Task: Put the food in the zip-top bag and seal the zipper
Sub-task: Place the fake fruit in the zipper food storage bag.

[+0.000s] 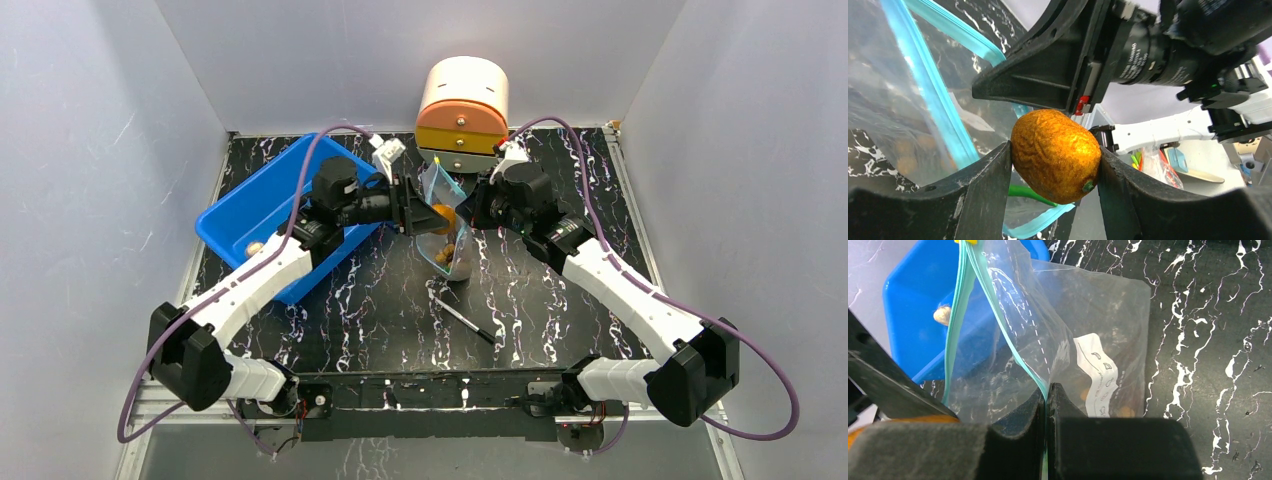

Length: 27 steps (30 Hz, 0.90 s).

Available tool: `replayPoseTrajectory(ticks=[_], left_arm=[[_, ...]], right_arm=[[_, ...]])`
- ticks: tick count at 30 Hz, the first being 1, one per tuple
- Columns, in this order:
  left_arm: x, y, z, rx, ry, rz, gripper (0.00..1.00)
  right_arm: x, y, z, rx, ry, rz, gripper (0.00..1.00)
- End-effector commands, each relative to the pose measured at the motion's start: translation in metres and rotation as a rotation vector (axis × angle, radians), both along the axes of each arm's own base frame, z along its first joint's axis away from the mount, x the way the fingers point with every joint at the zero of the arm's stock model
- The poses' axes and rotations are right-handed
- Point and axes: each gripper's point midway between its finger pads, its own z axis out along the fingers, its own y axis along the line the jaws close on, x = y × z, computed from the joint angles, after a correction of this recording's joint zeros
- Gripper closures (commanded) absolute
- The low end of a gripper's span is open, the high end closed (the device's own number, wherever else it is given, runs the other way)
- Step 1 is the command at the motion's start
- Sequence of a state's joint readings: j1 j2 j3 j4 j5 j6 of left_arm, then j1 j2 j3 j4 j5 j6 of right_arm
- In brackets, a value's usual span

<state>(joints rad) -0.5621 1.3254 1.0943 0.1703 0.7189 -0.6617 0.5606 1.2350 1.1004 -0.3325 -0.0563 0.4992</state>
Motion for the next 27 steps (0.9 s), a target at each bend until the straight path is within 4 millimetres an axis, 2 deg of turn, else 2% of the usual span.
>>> replayPoseTrajectory(ticks=[1, 8, 27], left_arm=[[-0.001, -0.006, 0.012, 0.03, -0.085, 0.003, 0.72], [0.007, 0.002, -0.003, 0.121, -0.091, 0.067, 0.67], [0.011, 0.006, -0.013, 0.179, -0.11, 0.092, 0.5]], right_arm=[[0.007, 0.006, 0.027, 0.067, -0.074, 0.004, 1.0], [0.005, 0.007, 0.025, 0.079, -0.068, 0.009, 1.0], [0.005, 0.009, 0.025, 0.082, -0.069, 0.016, 1.0]])
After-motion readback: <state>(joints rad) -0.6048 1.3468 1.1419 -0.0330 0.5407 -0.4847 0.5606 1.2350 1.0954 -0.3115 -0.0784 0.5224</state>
